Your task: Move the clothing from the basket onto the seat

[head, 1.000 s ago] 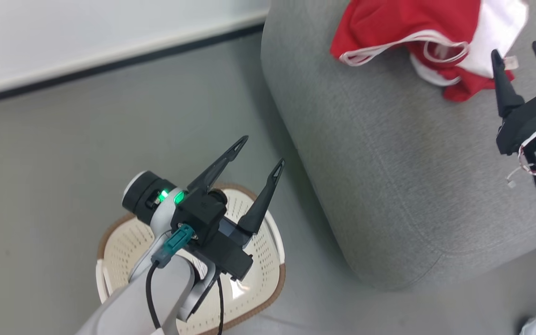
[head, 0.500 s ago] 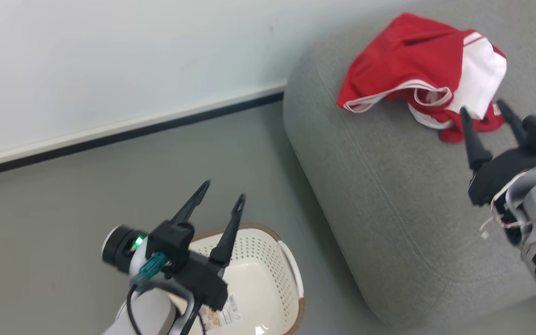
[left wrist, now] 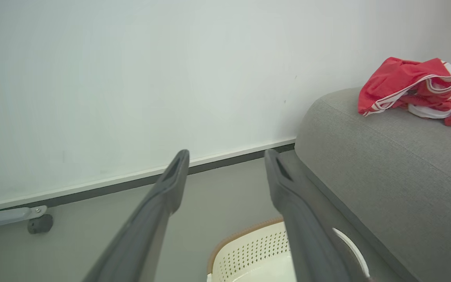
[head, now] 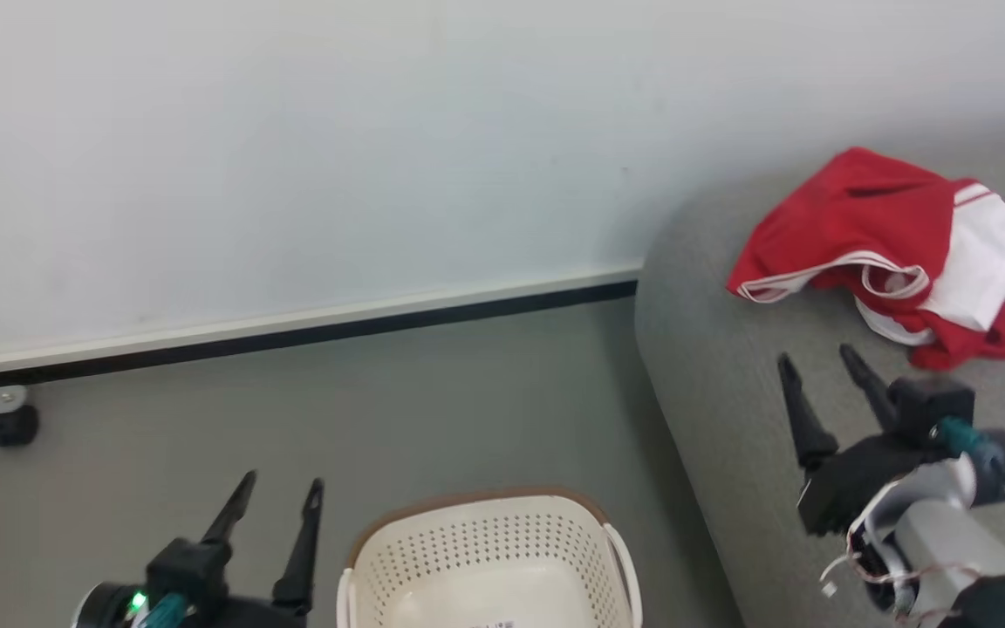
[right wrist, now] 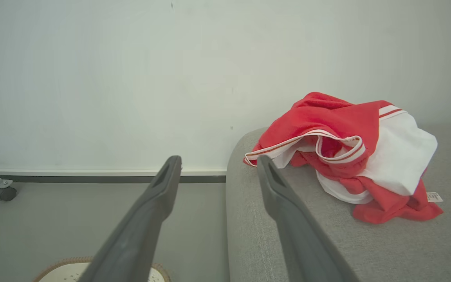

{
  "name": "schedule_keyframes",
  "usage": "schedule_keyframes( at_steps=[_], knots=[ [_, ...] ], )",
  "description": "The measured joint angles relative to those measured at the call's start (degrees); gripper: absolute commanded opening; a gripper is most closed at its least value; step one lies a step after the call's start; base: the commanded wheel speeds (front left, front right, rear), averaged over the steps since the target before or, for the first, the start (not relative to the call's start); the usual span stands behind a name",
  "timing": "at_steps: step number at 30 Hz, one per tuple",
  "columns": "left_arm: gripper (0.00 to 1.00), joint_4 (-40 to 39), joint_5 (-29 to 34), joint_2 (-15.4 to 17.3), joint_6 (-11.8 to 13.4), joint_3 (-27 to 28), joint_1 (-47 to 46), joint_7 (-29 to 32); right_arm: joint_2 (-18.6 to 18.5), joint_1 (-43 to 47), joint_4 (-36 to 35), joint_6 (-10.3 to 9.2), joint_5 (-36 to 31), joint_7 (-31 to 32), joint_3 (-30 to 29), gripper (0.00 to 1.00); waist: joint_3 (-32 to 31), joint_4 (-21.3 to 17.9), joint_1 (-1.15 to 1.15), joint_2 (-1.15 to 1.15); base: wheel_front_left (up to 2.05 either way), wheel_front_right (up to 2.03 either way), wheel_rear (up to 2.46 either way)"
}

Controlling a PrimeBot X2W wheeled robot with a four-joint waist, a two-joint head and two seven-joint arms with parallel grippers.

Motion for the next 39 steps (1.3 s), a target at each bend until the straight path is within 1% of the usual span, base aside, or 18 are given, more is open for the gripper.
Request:
schedule_keyframes(
  at_steps=[2,5,9,14,18,20,21,24,31,39],
  knots=[
    [1.00,-0.65,-0.08,0.65,0.03,1.51,1.88,-0.22,0.59,2.23,-2.04,-1.25,-0.01,0.01,-0.30,1.00,-0.93,1.09,0.00,0.00,0.00,0.00,0.00],
    [1.00,-1.67,-0.09,1.26,0.23,3.43,4.81,-0.22,1.08,5.69,-5.00,-2.34,-0.08,0.01,-0.79,1.00,-2.14,2.51,0.01,0.00,0.00,0.00,0.00],
    [1.00,-3.20,-0.18,2.15,0.51,6.45,9.90,-0.26,2.21,9.96,-9.21,-3.05,-0.59,0.01,-1.14,1.00,-3.43,3.85,0.00,0.01,0.00,0.00,0.00],
    [1.00,-5.09,-0.14,1.99,0.53,9.24,14.15,-0.27,2.43,14.81,-13.40,-3.94,-1.82,0.01,-1.68,1.00,-4.06,4.49,0.00,0.01,0.00,0.00,0.00],
    [1.00,-6.43,0.31,0.34,0.53,13.19,16.91,-0.27,2.77,18.44,-16.22,-4.23,-3.00,0.01,-2.19,1.00,-3.89,4.39,0.01,0.01,0.00,0.00,0.00],
    [1.00,-6.90,0.99,-0.25,0.53,14.15,17.99,-0.27,3.16,19.88,-17.66,-4.39,-3.76,0.01,-2.59,1.00,-3.71,4.23,0.01,0.00,0.00,0.00,0.00],
    [1.00,-7.68,1.59,-1.08,0.53,14.96,18.42,-0.27,3.23,21.32,-18.76,-4.41,-4.19,0.01,-3.12,1.00,-3.57,4.15,0.01,0.01,0.00,0.00,0.00],
    [1.00,-8.71,2.78,-1.79,0.53,16.86,19.63,-0.27,3.50,22.74,-20.27,-4.44,-5.06,0.01,-3.82,1.00,-3.30,3.84,0.01,0.01,0.00,0.00,0.00],
    [1.00,-10.15,5.19,-3.18,0.54,18.55,20.94,-0.29,3.98,27.04,-22.60,-4.47,-6.61,0.01,-8.75,1.00,-2.99,3.25,0.01,0.01,0.00,0.00,0.00],
    [1.00,-11.51,7.39,-3.99,0.53,19.57,21.83,-0.29,4.97,28.59,-24.34,-4.47,-9.35,0.00,-12.38,1.00,-3.06,2.40,0.01,0.01,0.00,0.00,0.00]
  ],
)
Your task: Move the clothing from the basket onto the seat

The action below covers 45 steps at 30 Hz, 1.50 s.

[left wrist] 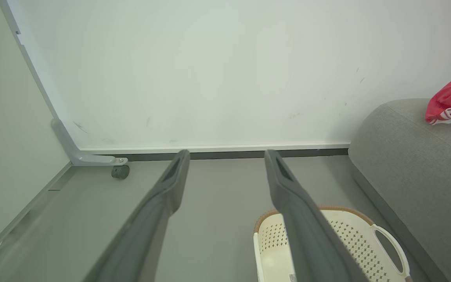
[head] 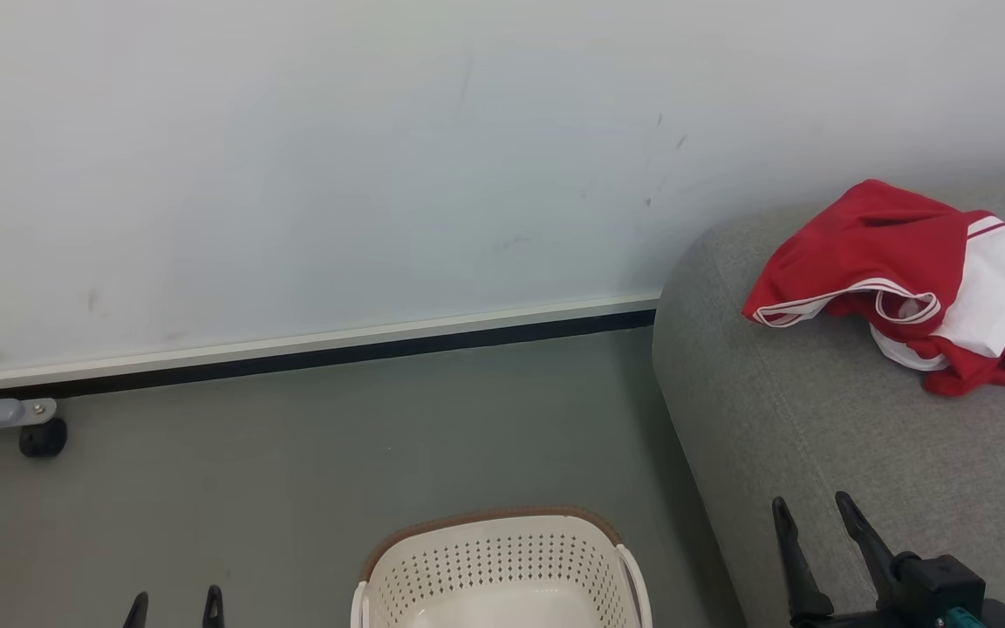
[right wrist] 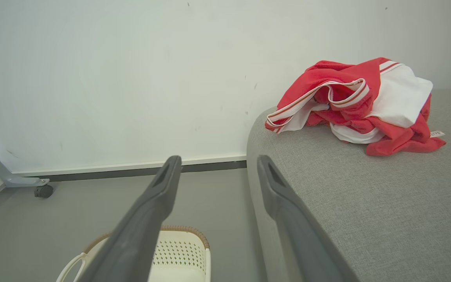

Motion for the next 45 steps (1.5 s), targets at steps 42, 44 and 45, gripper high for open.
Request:
schedule_keyframes(
  at_steps=[42,44,45],
  knots=[
    [0.00,3.90,-13.43,-3.80,-2.83,3.05,-1.67,4.76,4.52,3.31,1.78,2.70,11.33,5.02,-8.28,0.00,0.59,0.82,0.00,0.00,0.00,0.00,0.00],
    [0.00,4.10,-14.75,-4.03,-3.15,3.21,-2.16,5.21,4.67,3.18,1.86,3.13,12.67,5.47,-8.79,0.00,0.65,0.89,0.00,0.00,0.00,0.00,0.00],
    [0.00,4.15,-15.19,-4.13,-3.18,3.32,-2.41,5.28,4.76,3.13,1.87,3.16,13.26,5.56,-9.03,0.00,0.67,0.93,0.00,0.00,0.00,0.00,0.00]
  ],
)
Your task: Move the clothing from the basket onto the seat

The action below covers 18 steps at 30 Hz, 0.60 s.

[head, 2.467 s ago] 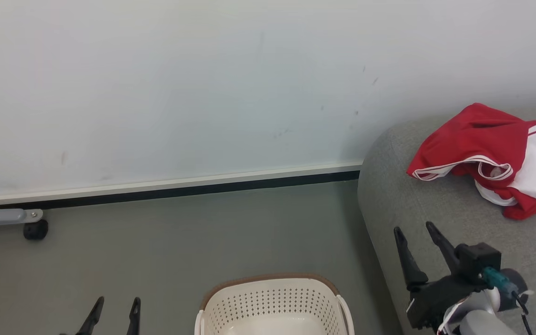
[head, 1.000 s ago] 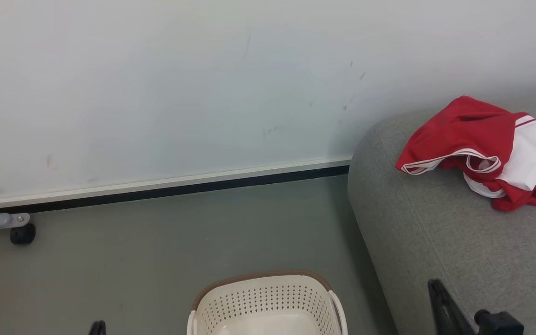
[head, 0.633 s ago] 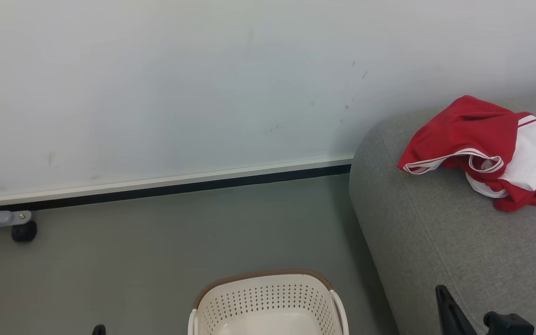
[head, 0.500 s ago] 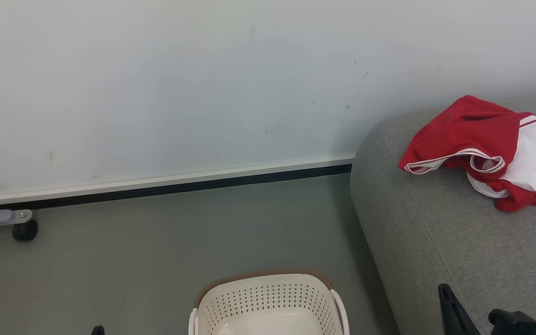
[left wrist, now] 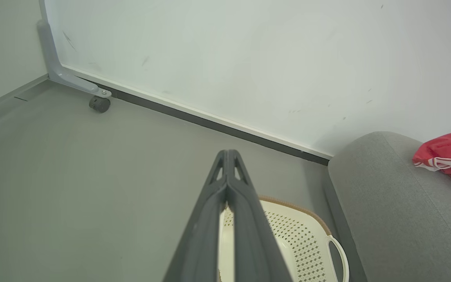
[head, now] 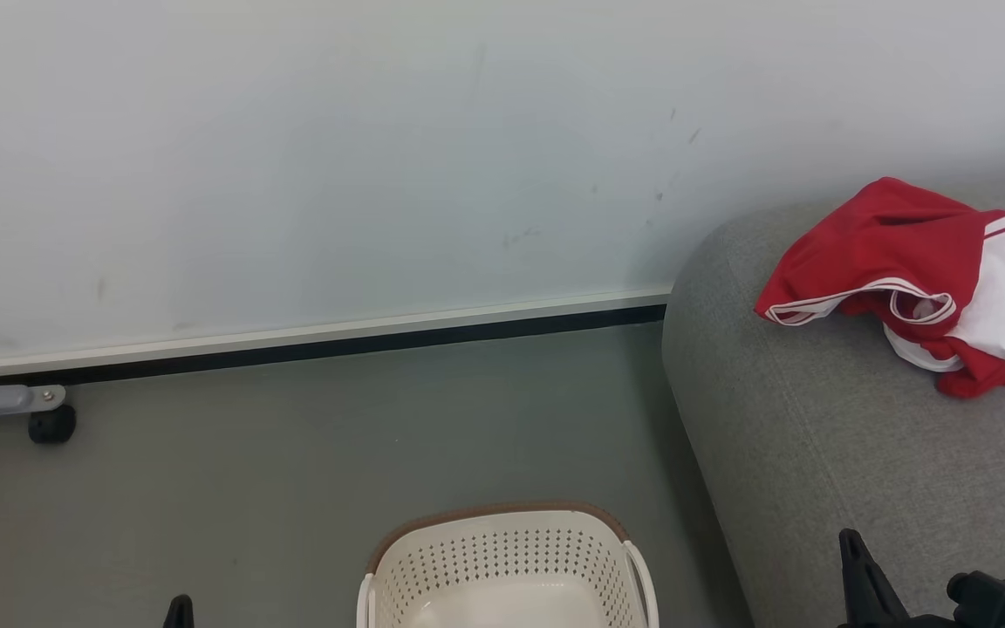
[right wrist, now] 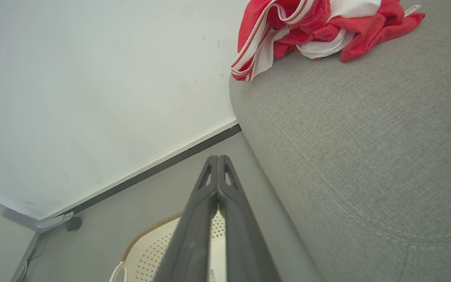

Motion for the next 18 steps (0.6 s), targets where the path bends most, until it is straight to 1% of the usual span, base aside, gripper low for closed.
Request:
schedule_keyframes(
  at_steps=[6,14,16,18],
  knots=[
    [0.00,0.63,-3.87,-0.51,-0.94,0.65,-0.90,1.32,0.59,-0.83,0.14,0.74,3.85,1.21,-1.45,0.00,0.16,0.23,0.00,0.00,0.00,0.00,0.00],
    [0.00,1.33,-9.50,-1.09,-1.58,1.60,-2.37,2.76,1.32,-1.06,0.32,1.57,9.12,2.64,-3.41,0.00,0.36,0.52,0.00,0.00,0.00,0.00,0.00],
    [0.00,1.53,-10.58,-1.26,-2.03,1.79,-2.66,3.16,1.46,-1.13,0.35,2.04,10.36,2.96,-3.88,0.00,0.41,0.59,0.00,0.00,0.00,0.00,0.00],
    [0.00,1.72,-11.47,-1.41,-2.49,1.99,-2.87,3.44,1.60,-1.19,0.41,2.12,11.49,3.48,-4.35,0.00,0.47,0.67,0.00,0.00,0.00,0.00,0.00]
  ],
)
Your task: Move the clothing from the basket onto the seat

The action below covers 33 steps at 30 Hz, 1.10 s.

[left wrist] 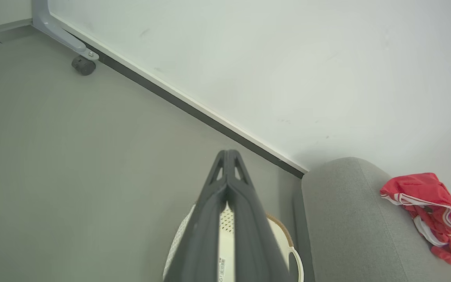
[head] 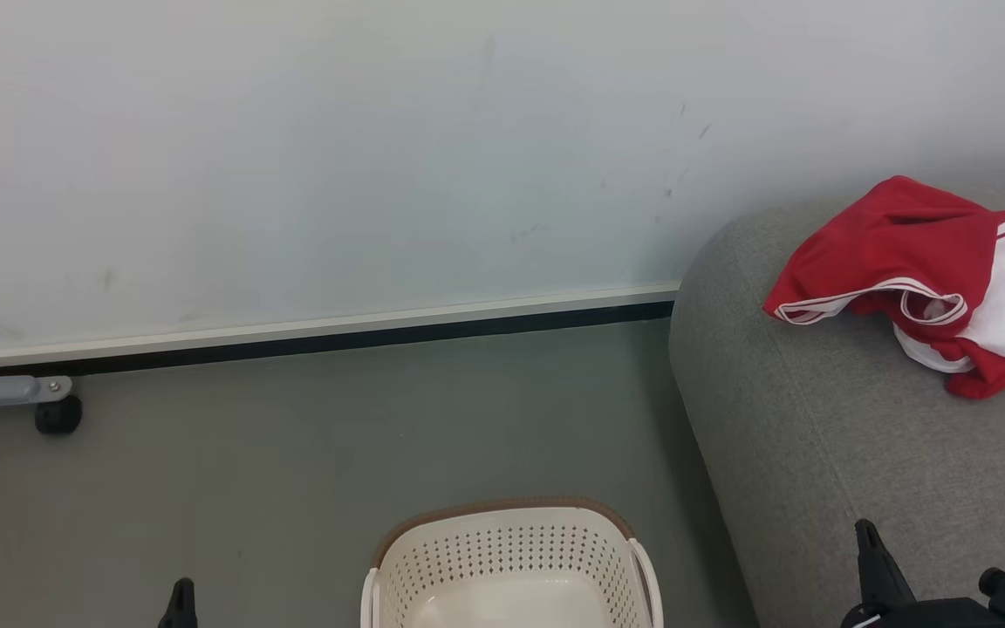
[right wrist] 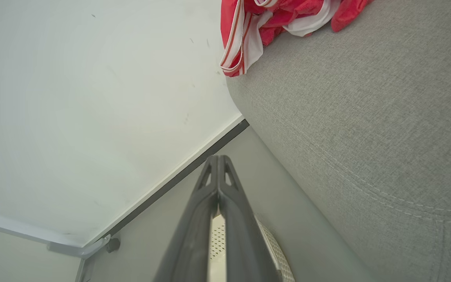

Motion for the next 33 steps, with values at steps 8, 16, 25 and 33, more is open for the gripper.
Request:
schedule_keyframes(
  at_steps=[8,16,25,33],
  knots=[
    [0.00,0.78,-5.70,-0.73,-0.99,0.98,-1.45,1.59,0.75,-0.88,0.20,1.20,5.26,1.48,-1.90,0.00,0.21,0.29,0.00,0.00,0.00,0.00,0.00],
    [0.00,1.53,-10.94,-1.40,-1.99,1.83,-3.11,3.05,1.52,-1.32,0.43,2.11,10.79,3.02,-4.04,0.00,0.44,0.62,0.00,0.00,0.00,0.00,0.00],
    [0.00,2.25,-16.97,-2.23,-3.05,2.87,-4.59,4.76,2.24,-2.05,0.68,3.44,16.63,4.54,-6.17,0.00,0.68,0.95,0.00,0.00,0.00,0.00,0.00],
    [0.00,3.05,-21.13,-2.89,-4.03,3.53,-5.81,6.04,2.92,-2.44,0.92,4.39,21.04,6.00,-7.81,0.00,0.86,1.21,0.00,0.00,0.00,0.00,0.00]
  ],
)
